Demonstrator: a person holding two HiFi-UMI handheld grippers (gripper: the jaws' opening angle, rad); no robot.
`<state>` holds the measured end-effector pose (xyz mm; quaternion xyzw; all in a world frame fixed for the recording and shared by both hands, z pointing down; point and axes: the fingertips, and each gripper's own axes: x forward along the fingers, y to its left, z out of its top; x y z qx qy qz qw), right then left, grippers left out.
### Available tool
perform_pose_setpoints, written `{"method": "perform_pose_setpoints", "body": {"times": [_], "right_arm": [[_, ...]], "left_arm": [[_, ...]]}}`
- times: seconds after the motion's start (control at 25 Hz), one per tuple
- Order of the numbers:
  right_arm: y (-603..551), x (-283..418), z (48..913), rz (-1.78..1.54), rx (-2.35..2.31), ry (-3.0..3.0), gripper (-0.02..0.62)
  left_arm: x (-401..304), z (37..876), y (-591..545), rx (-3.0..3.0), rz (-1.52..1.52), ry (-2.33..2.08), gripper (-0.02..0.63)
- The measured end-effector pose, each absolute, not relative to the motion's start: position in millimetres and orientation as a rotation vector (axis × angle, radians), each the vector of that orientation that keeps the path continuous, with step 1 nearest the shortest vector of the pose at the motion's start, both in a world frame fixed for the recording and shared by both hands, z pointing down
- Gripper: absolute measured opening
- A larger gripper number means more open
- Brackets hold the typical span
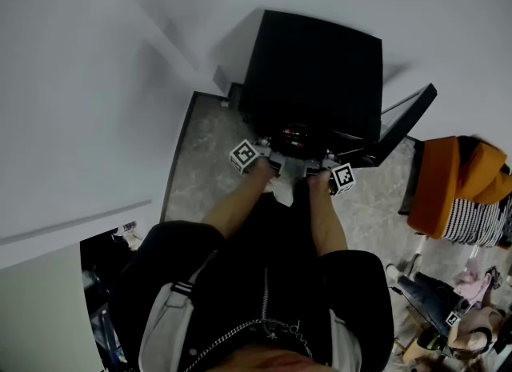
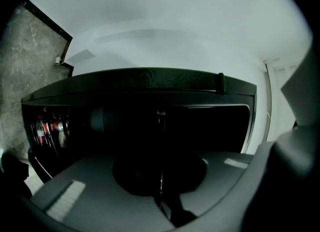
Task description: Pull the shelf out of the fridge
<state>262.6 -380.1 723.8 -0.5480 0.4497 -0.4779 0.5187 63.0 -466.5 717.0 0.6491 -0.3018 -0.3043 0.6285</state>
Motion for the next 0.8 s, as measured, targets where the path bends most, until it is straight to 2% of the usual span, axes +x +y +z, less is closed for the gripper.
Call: {"method": "perform_pose_setpoints", "body": {"times": [0.8], "right_arm": [[-339, 246, 724, -1.141, -1.338, 1.085, 0.017]], "left_arm": [[48, 711, -430, 1.473, -0.704, -0.645, 0.020]]}}
